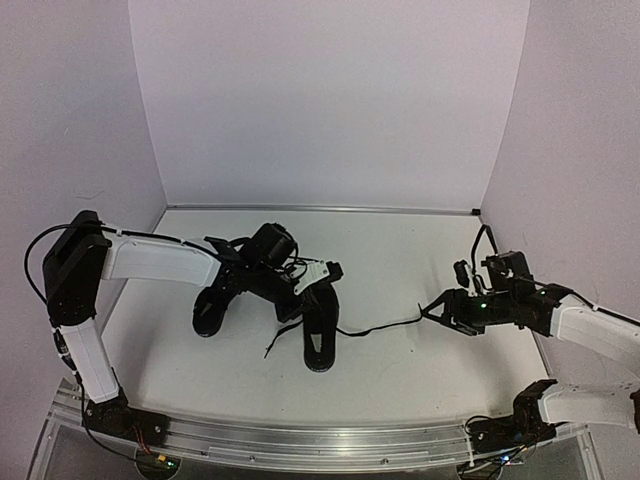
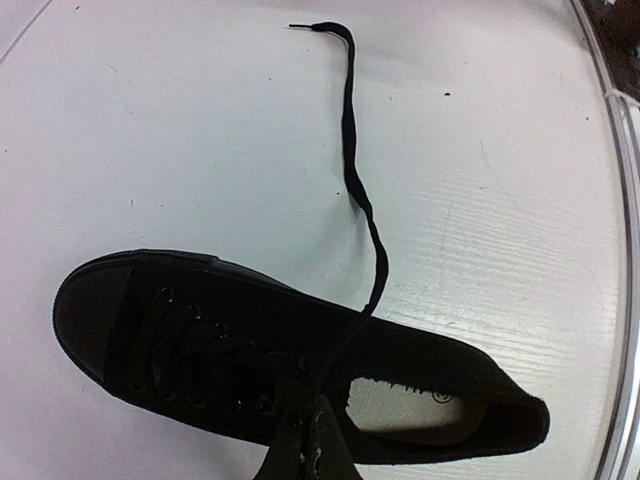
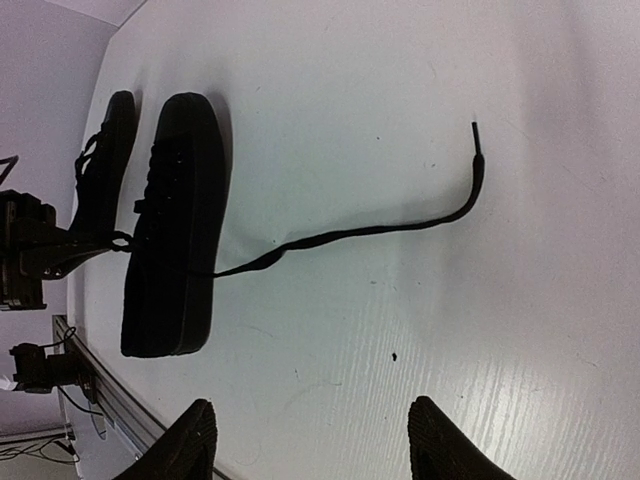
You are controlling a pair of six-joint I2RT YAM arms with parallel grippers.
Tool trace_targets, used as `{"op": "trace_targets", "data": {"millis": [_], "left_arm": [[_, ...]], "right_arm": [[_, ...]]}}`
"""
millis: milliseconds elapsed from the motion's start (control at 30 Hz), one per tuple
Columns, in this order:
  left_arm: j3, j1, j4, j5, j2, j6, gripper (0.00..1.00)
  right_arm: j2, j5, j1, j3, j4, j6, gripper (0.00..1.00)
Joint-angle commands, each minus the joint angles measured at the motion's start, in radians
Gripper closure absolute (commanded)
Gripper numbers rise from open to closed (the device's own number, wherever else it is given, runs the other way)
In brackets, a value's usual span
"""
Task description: Tie the shoes
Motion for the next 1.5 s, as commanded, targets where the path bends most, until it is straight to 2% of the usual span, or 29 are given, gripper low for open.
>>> {"op": "trace_targets", "data": {"millis": [0,167,367,567,733,900,1267,1467], "left_arm": [[0.045,0.037,0.043,0.057,-0.028,-0.101,1.0],[0.048,0.063,0.009,0.021,-0.008,-0.142,1.0],[0.03,0.066,0.049,0.019,-0.018,-0.173,1.0],[0.037,0.066,0.045,0.038,-0.004,-0.182,1.0],[-0.043,0.061,0.15,0.058,-0.044,-0.204,1.0],[-0.118,0.036,0.263,0.076,-0.071,-0.186,1.0],[-0.143,0.009,0.337,0.063,-0.048,-0.114,1.0],[-0.131,-0.003,0.327,0.035,-0.04,-0.086,1.0]], "right_arm": [[0.028,-0.051,0.001,-0.002,0.113,0.003,0.39],[0.062,-0.057,0.006,0.008,0.137,0.0,0.39],[0.071,-0.067,0.015,0.006,0.15,0.002,0.4],[0.078,-0.031,0.08,-0.003,0.199,0.027,0.43],[0.134,0.021,0.144,0.024,0.256,0.023,0.43],[0.277,0.03,0.202,0.124,0.337,0.008,0.47],[0.605,-0.078,0.287,0.367,0.504,0.08,0.57],[0.709,-0.112,0.317,0.436,0.532,0.124,0.62]]}}
